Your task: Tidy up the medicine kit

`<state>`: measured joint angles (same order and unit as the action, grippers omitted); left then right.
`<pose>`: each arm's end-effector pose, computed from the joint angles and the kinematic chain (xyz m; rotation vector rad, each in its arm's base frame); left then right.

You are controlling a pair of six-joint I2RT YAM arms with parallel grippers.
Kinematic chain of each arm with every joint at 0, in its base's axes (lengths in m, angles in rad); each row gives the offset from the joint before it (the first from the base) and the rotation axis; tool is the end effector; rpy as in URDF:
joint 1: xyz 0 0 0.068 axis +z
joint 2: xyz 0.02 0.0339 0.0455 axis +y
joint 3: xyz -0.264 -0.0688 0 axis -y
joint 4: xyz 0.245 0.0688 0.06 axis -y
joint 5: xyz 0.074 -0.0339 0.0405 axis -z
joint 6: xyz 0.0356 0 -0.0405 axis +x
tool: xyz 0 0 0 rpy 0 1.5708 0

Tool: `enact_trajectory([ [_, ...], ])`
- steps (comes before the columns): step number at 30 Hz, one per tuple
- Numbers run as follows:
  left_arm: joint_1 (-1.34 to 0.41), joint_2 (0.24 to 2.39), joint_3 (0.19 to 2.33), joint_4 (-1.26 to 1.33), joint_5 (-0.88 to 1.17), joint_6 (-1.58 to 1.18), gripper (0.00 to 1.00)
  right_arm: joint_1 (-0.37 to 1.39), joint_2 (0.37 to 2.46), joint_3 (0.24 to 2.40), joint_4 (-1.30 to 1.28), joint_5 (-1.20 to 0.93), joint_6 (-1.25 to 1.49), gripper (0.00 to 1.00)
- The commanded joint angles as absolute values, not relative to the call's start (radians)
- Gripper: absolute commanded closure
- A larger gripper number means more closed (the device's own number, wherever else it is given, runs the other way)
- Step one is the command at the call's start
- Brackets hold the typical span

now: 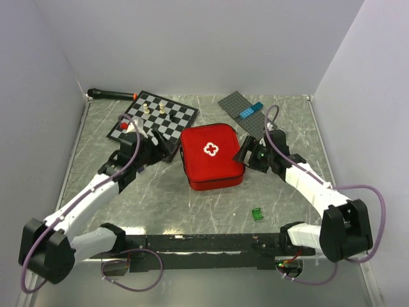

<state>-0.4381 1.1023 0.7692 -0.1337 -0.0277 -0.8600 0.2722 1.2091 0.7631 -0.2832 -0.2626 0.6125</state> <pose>0.2266 -0.1051 0.2763 -0.4636 2.0783 -0.7691 0.2425 0.0773 0.2367 0.2649 2.3739 0.7414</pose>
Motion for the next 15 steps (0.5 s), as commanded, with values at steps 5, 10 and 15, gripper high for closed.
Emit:
enact_trajectory([
  [5,-0.437,0.937,0.647,-0.109,-0.041,-0.897,0.15,0.267,1.302,0.710,-0.012,-0.300,0.591,0.08],
  [10,-0.437,0.931,0.629,-0.130,-0.034,-0.896,0.15,0.322,1.339,0.709,0.054,-0.411,0.601,0.13],
  [15,-0.437,0.890,0.600,-0.143,-0.035,-0.900,0.15,0.449,1.325,0.716,0.003,-0.397,0.598,0.14],
])
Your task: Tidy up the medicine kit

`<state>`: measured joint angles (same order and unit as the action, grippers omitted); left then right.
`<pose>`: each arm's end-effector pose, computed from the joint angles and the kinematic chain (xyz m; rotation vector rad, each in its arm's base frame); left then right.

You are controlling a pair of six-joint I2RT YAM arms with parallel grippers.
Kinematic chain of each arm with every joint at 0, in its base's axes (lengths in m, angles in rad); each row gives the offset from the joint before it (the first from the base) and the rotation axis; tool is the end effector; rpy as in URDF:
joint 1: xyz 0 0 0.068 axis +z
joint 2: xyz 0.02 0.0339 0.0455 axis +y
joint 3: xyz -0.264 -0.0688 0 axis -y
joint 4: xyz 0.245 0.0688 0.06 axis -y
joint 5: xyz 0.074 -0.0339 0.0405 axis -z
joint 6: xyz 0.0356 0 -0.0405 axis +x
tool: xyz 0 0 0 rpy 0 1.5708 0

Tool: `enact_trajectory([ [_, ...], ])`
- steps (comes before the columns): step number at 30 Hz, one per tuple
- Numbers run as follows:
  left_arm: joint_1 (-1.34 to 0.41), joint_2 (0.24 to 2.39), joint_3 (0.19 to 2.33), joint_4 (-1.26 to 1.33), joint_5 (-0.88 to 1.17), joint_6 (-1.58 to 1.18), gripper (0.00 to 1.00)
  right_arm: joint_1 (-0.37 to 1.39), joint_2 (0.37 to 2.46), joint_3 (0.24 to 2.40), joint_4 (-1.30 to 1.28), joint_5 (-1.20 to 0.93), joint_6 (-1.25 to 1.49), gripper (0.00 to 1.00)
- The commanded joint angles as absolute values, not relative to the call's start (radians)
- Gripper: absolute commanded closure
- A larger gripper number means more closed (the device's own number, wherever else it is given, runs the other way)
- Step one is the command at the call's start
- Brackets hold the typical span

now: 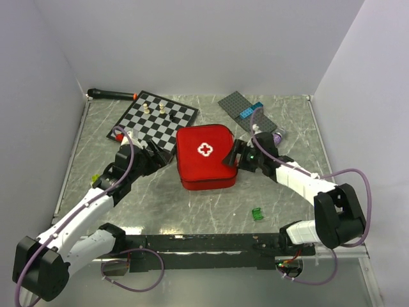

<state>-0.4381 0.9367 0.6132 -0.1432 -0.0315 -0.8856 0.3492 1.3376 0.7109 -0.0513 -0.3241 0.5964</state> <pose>0.1932 -0.0893 0.2559 -0.4932 2.0743 -0.7806 0.2560 0.1053 0.2077 0.1071 2.3525 0.8534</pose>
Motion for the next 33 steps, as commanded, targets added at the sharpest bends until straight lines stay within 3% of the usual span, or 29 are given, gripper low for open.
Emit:
enact_trajectory([
  [1,-0.437,0.879,0.597,-0.152,-0.041,-0.899,0.15,0.465,1.313,0.716,-0.029,-0.396,0.597,0.14],
  [5,-0.436,0.821,0.589,-0.202,-0.072,-0.884,0.15,0.482,1.221,0.725,-0.147,-0.345,0.583,0.13],
  [12,-0.437,0.716,0.611,-0.320,-0.129,-0.848,0.16,0.425,1.115,0.899,-0.302,-0.072,0.549,0.09],
  [16,-0.437,0.666,0.574,-0.330,-0.059,-0.838,0.22,0.361,1.280,1.026,-0.209,-0.077,0.539,0.10],
  [21,-0.451,0.618,0.494,-0.324,0.078,-0.830,0.35,0.253,1.552,1.215,-0.079,-0.279,0.565,0.12],
  [27,-0.578,0.741,0.488,-0.299,0.107,-0.841,0.38,0.239,1.891,1.506,-0.086,-0.452,0.534,0.12],
  [33,-0.618,0.877,0.502,-0.304,0.095,-0.822,0.38,0.239,2.046,1.638,-0.081,-0.610,0.499,0.12],
])
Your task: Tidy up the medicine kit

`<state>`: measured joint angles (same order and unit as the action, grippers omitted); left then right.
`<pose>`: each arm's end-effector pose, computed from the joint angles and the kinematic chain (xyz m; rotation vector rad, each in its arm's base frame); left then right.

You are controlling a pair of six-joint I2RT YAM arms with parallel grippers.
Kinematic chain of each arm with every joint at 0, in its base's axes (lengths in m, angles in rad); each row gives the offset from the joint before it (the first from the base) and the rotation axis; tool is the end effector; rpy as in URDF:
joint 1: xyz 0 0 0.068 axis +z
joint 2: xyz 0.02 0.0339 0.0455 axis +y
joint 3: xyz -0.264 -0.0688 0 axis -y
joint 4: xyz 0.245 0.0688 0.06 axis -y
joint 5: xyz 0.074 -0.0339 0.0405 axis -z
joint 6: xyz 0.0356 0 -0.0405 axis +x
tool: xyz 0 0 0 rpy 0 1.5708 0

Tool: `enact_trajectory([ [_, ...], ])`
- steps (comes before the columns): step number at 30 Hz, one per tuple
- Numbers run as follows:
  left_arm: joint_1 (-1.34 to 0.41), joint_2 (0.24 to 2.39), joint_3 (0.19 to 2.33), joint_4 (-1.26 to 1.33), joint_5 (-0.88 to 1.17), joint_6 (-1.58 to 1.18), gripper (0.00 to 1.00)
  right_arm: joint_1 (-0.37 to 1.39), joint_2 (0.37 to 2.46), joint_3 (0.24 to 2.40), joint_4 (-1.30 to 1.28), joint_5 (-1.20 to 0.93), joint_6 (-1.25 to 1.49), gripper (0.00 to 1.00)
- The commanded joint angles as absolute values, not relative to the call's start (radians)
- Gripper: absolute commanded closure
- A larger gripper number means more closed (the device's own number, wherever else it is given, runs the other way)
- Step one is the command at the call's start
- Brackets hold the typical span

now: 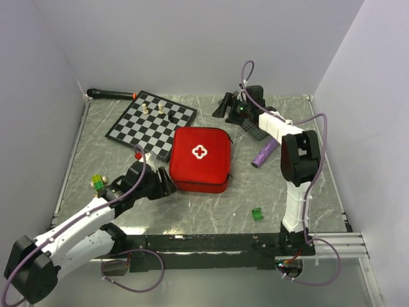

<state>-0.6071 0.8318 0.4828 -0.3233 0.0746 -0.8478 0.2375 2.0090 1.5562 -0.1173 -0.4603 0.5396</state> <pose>0.1452 -0.1041 0.2130 -0.2440 2.3752 -0.8319 0.4509 0.1254 0.2422 0.0526 2.2234 0.9353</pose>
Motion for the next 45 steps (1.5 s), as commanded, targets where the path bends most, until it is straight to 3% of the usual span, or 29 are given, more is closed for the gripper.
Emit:
enact_trajectory([
  [1,-0.617,0.900,0.502,-0.301,0.091,-0.824,0.38,0.239,2.057,1.634,-0.081,-0.618,0.497,0.12],
  [12,-0.618,1.092,0.509,-0.201,0.058,-0.833,0.39,0.259,1.971,1.263,0.228,-0.747,0.637,0.13],
  [17,-0.618,1.176,0.538,-0.150,0.008,-0.862,0.38,0.262,1.837,1.082,0.282,-0.723,0.637,0.14],
  [32,-0.606,1.446,0.774,-0.126,-0.123,-0.853,0.35,0.298,1.327,0.657,0.127,-0.598,0.489,0.14],
  [45,-0.462,1.511,0.939,-0.290,-0.150,-0.822,0.34,0.419,1.192,0.488,0.109,-0.496,0.535,0.14],
])
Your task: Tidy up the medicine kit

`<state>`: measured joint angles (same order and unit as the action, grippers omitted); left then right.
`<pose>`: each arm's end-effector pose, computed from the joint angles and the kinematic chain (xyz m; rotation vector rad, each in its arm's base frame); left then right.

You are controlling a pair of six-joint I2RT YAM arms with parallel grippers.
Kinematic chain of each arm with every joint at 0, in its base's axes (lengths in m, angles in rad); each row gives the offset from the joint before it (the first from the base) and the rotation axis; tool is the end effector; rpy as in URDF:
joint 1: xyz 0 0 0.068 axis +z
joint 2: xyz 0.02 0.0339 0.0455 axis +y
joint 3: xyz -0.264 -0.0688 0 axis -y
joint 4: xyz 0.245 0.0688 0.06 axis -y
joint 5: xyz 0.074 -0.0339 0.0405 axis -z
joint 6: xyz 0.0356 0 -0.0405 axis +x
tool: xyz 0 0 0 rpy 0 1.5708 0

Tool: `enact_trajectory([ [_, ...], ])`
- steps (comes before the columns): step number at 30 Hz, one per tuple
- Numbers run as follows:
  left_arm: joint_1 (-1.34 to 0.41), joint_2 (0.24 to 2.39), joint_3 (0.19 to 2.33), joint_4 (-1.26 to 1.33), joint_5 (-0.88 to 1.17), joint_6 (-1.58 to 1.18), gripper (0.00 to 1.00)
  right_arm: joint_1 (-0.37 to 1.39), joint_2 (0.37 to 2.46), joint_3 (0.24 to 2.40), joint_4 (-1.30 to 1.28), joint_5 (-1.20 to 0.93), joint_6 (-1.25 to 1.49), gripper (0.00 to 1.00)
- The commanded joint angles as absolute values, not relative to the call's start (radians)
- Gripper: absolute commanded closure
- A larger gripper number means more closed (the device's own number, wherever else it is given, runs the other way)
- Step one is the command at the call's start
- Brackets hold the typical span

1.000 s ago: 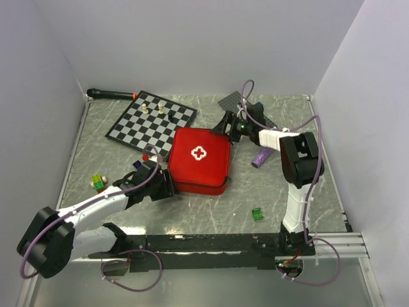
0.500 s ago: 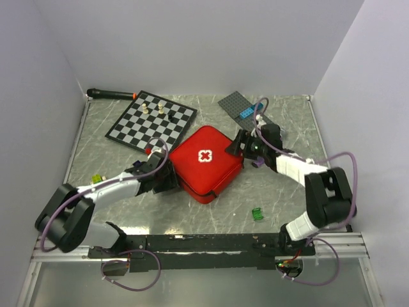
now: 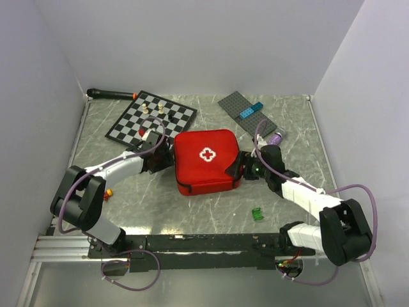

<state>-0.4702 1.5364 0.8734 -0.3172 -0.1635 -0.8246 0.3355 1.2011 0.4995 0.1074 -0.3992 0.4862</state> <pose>0.2716 -0.1315 0.1832 -0.5138 2.5073 -0.3022 0.2211 0.0917 0.1876 -0.0714 2.2522 0.8908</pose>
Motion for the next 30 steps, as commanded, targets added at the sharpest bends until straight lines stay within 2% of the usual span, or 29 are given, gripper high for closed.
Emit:
enact_trajectory([
  [1,-0.456,1.497,0.936,-0.304,-0.159,-0.821,0.34,0.425,1.187,0.492,0.098,-0.491,0.540,0.14],
  [12,-0.339,1.313,0.910,-0.443,-0.242,-0.767,0.29,0.397,1.006,0.614,-0.186,-0.250,0.471,0.07],
  [15,-0.327,1.272,0.905,-0.402,-0.203,-0.761,0.27,0.342,1.038,0.624,-0.128,-0.294,0.492,0.06],
  [22,-0.327,1.295,0.890,-0.318,-0.061,-0.801,0.28,0.324,1.279,0.716,-0.029,-0.419,0.541,0.07],
  [26,-0.327,1.250,0.862,-0.302,-0.069,-0.802,0.28,0.363,1.308,0.713,0.026,-0.463,0.557,0.07],
  [30,-0.327,1.180,0.861,-0.287,-0.077,-0.802,0.28,0.391,1.292,0.738,-0.056,-0.402,0.540,0.07],
])
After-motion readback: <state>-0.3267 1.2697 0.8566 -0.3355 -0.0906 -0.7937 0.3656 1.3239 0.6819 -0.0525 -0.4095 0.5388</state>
